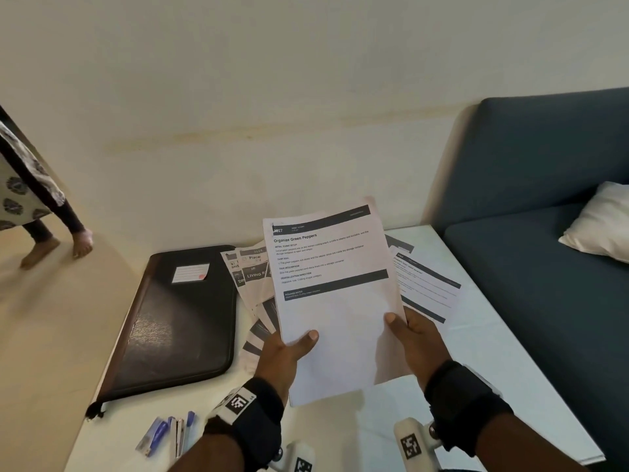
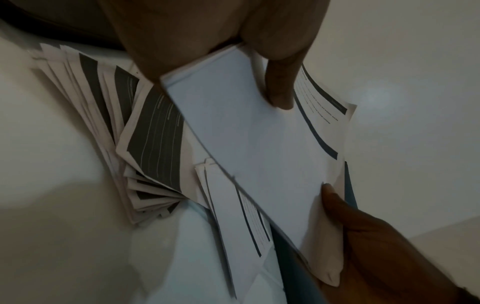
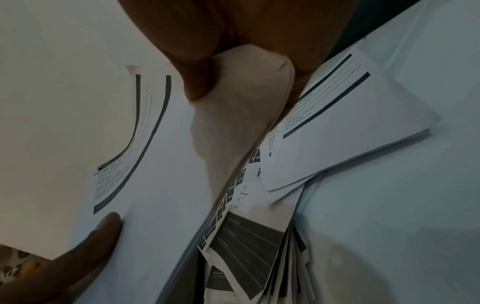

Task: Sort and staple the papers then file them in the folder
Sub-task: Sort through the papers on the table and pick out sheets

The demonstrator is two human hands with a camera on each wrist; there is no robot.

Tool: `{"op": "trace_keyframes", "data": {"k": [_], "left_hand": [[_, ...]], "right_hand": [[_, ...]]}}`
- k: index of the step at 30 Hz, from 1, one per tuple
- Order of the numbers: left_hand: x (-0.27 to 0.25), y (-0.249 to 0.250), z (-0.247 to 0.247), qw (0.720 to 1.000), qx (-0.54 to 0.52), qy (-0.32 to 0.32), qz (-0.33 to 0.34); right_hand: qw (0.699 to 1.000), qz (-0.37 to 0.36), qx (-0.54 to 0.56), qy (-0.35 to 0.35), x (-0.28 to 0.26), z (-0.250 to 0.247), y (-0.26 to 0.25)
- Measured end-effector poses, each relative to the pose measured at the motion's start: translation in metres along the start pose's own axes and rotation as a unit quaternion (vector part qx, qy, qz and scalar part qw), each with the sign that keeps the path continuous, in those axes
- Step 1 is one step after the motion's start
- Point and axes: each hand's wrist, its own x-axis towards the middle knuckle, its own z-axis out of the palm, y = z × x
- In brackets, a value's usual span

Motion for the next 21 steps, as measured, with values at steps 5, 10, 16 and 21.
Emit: {"op": "trace_keyframes", "data": {"k": [5, 10, 16, 21], "left_hand": [[0.009, 0.001, -0.016, 0.998, 0.054, 0.038, 0.009], [0.026, 0.012, -0.051, 0.991, 0.065, 0.117, 0.020], [0.031, 0.018, -0.084, 0.981, 0.044, 0.186, 0.020], [0.037, 0.015, -0.092, 0.977, 0.057, 0.206, 0.008]], "right_hand": [[0.999, 0.004, -0.016, -0.042, -0.004, 0.007, 0.007], [0.991, 0.060, -0.051, -0.107, 0.005, 0.000, 0.013], [0.867, -0.003, -0.494, -0.071, 0.041, -0.023, 0.053], [0.758, 0.011, -0.638, -0.131, 0.065, -0.021, 0.082]]}}
